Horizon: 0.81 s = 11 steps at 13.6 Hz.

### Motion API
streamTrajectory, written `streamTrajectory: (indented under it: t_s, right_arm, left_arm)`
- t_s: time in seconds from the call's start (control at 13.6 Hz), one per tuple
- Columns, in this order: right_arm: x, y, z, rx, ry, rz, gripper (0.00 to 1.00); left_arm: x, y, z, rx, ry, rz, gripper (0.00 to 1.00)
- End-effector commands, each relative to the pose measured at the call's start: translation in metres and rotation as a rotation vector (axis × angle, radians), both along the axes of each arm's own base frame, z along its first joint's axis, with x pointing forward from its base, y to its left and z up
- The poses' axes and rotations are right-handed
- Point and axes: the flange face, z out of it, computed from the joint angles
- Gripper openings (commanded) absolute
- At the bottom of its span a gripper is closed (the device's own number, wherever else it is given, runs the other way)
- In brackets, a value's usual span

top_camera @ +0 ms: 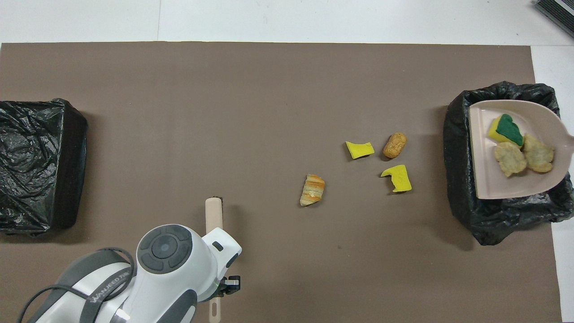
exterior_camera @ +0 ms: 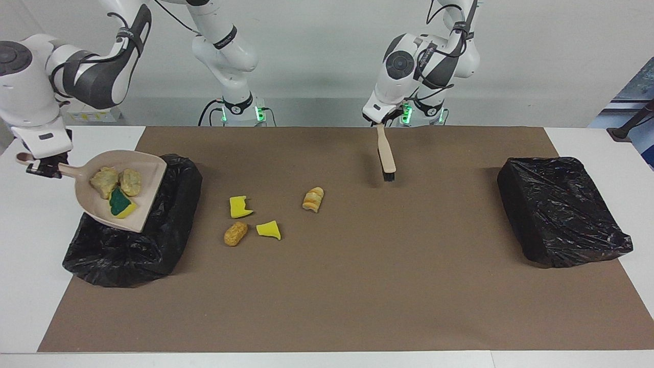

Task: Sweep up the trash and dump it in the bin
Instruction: 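Tip the dustpan with the right gripper to dump pieces into bin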

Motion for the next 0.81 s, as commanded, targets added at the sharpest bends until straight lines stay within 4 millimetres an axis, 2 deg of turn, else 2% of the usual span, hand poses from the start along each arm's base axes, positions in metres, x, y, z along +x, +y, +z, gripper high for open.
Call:
streamTrajectory:
  t_s: [0.0, 0.15, 0.29, 0.37, 0.52, 0.74]
  right_arm:
    - [-0.002, -0.017, 0.011, -0.148, 0.017, 0.061, 0.0]
    - [-0.01, -0.016, 0.01, -0.247, 0.053, 0.077, 0.0]
    - [-0.023, -0.006, 0.003, -0.328, 0.063, 0.099, 0.0]
    - [-0.032, -0.001, -0.003, -0.356, 0.057, 0.087, 0.0]
    - [-0.032, 0.016, -0.004, -0.404, 0.059, 0.093, 0.0]
    - [-0.033, 0.007, 0.011, -0.458, 0.068, 0.117, 0.0]
  left_arm:
    - [-0.028, -0.004, -0.014, -0.029, -0.044, 0.005, 0.0]
    - [-0.047, -0.019, -0.025, -0.064, -0.032, -0.013, 0.0]
    - [-0.059, -0.034, -0.032, -0.101, -0.047, -0.018, 0.0]
    - [-0.059, -0.036, -0.037, -0.107, -0.034, -0.001, 0.0]
    - [-0.06, -0.039, -0.038, -0.127, -0.005, 0.028, 0.0]
    - [-0.062, -0.044, -0.046, -0.128, 0.028, 0.054, 0.0]
